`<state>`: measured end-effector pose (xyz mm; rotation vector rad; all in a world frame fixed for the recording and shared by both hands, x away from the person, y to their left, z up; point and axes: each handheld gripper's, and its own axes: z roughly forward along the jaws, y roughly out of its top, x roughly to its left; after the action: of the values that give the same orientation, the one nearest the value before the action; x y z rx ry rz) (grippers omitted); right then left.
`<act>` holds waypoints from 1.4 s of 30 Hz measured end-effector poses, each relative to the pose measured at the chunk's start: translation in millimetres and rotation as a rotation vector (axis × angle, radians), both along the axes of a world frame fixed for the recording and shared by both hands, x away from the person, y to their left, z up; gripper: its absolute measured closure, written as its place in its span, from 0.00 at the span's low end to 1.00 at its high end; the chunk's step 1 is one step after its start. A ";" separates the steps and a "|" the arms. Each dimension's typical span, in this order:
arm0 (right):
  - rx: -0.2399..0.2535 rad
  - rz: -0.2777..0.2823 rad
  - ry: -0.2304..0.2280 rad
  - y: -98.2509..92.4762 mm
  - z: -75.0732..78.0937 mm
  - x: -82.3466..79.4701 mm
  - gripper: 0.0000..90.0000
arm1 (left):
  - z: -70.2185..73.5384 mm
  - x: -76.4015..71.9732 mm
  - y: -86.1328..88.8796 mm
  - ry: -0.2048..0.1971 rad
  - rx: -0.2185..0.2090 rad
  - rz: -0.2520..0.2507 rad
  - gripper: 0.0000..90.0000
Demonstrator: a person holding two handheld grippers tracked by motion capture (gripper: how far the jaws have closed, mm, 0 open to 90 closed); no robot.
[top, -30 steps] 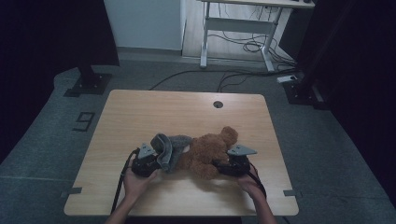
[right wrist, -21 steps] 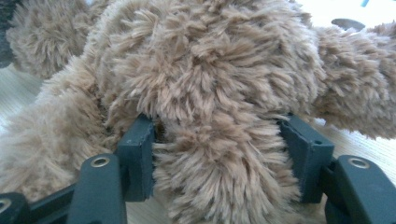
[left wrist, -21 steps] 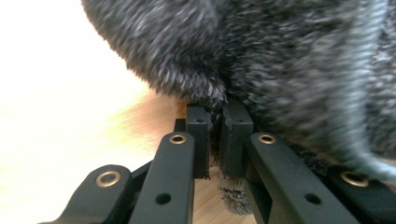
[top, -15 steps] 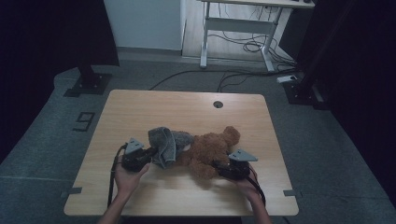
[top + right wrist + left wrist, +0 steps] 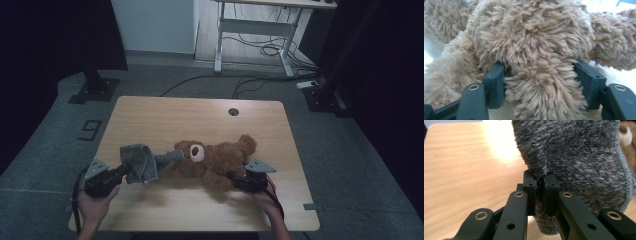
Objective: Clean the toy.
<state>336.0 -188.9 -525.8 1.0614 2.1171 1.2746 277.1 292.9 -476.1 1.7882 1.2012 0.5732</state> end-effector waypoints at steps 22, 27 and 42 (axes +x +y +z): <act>0.000 0.003 0.000 -1.1 -0.1 -2.2 0.35 | -2.6 -21.1 5.7 -0.008 0.018 0.017 0.43; 0.002 -0.004 -0.003 -0.5 0.1 -2.4 0.33 | 20.5 -23.4 -6.7 -0.083 0.011 -0.041 0.32; 0.075 0.008 -0.039 -13.1 19.2 -13.1 0.24 | 16.0 3.1 -78.0 -0.045 0.008 -0.226 0.32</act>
<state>322.9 -201.9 -506.6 1.0513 2.0609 1.3774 280.2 214.9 -460.1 1.8768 0.9513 0.4849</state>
